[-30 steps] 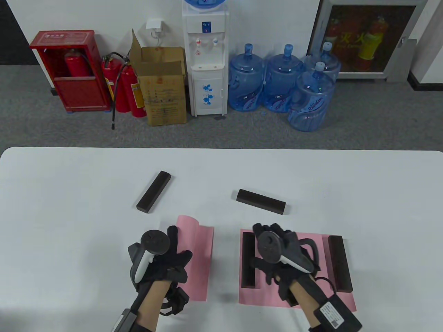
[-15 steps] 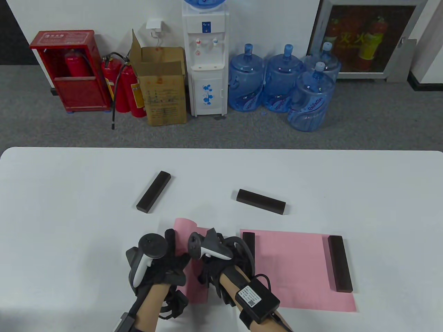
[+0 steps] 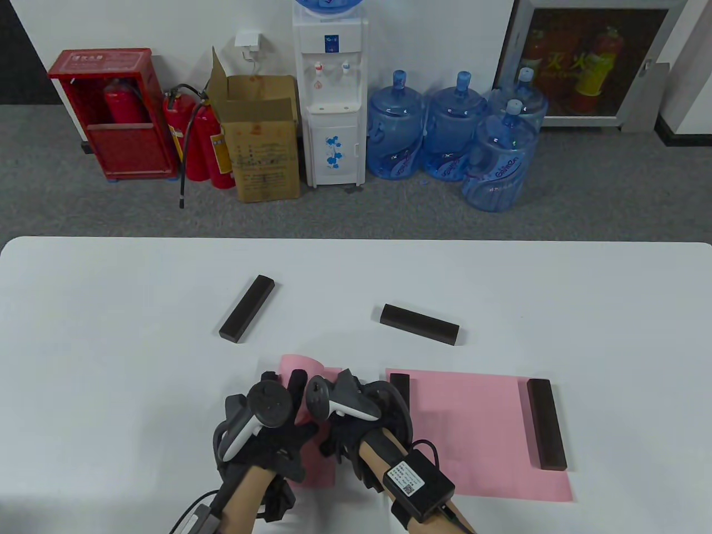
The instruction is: Unroll papers and secure with paperweights
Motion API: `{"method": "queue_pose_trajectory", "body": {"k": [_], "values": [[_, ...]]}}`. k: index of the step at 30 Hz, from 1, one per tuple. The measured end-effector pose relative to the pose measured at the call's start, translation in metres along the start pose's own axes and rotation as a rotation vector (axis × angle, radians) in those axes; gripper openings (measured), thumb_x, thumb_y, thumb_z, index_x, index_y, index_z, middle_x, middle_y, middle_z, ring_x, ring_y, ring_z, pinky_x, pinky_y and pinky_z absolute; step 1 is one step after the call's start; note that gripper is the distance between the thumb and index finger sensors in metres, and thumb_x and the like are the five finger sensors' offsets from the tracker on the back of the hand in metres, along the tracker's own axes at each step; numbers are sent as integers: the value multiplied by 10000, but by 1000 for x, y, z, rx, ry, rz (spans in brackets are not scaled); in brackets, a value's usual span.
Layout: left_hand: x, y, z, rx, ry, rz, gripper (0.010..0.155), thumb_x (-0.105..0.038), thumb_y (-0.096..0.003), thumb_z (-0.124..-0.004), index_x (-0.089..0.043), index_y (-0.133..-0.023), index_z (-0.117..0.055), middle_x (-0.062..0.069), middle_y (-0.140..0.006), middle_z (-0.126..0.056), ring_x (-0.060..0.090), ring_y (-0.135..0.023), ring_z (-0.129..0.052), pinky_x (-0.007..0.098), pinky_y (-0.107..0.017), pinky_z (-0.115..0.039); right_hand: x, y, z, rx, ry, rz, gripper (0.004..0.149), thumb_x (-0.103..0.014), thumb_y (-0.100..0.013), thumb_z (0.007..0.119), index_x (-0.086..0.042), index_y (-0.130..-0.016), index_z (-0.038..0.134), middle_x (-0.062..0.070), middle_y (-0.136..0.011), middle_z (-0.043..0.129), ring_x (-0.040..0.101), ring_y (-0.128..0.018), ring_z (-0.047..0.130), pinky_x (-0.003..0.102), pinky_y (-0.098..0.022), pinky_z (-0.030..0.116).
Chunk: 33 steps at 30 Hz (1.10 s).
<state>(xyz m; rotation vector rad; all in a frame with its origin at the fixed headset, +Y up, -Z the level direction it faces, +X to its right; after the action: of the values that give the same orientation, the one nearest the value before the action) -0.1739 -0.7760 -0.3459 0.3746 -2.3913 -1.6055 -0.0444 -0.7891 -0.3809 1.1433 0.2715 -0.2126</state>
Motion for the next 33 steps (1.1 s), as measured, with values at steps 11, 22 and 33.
{"method": "queue_pose_trajectory", "body": {"k": [11, 22, 33], "values": [[7, -3, 16, -98, -425, 40, 606, -301, -519, -746, -521, -1042, -534, 82, -1219, -83, 476, -1122, -108, 668, -795, -274, 1, 1, -1, 5, 8, 0, 982, -550, -295, 877, -258, -1080, 363, 29, -1087, 424, 308, -1069, 371, 553, -762, 386], [54, -10, 30, -52, -570, 155, 482, -456, -509, -732, -461, -989, -693, 87, -1237, -152, 464, -1118, -59, 655, -800, -248, 0, 1, -1, 2, 20, -9, 969, -548, -298, 870, -263, -1081, 376, 33, -1090, 419, 318, -1071, 380, 552, -766, 384], [128, -9, 54, -51, -469, 260, 512, -470, -505, -724, -462, -1011, -650, 88, -1248, -232, 470, -1135, -153, 660, -798, -289, -1, 1, 0, -2, 25, -11, 960, -549, -302, 862, -267, -1081, 375, 29, -1092, 411, 318, -1072, 384, 552, -766, 385]]}}
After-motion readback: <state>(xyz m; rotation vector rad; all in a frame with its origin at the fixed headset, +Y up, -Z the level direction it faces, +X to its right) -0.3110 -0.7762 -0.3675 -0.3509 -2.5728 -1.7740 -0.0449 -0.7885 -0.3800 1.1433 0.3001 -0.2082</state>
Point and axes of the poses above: the tracker on the back of each hand, its own x axis roughly to the little-finger side, its own y axis roughly from the fingertips to the wrist, z = x × y, the point moved 4 cm from there along -y, roughly from the wrist to the fingertips
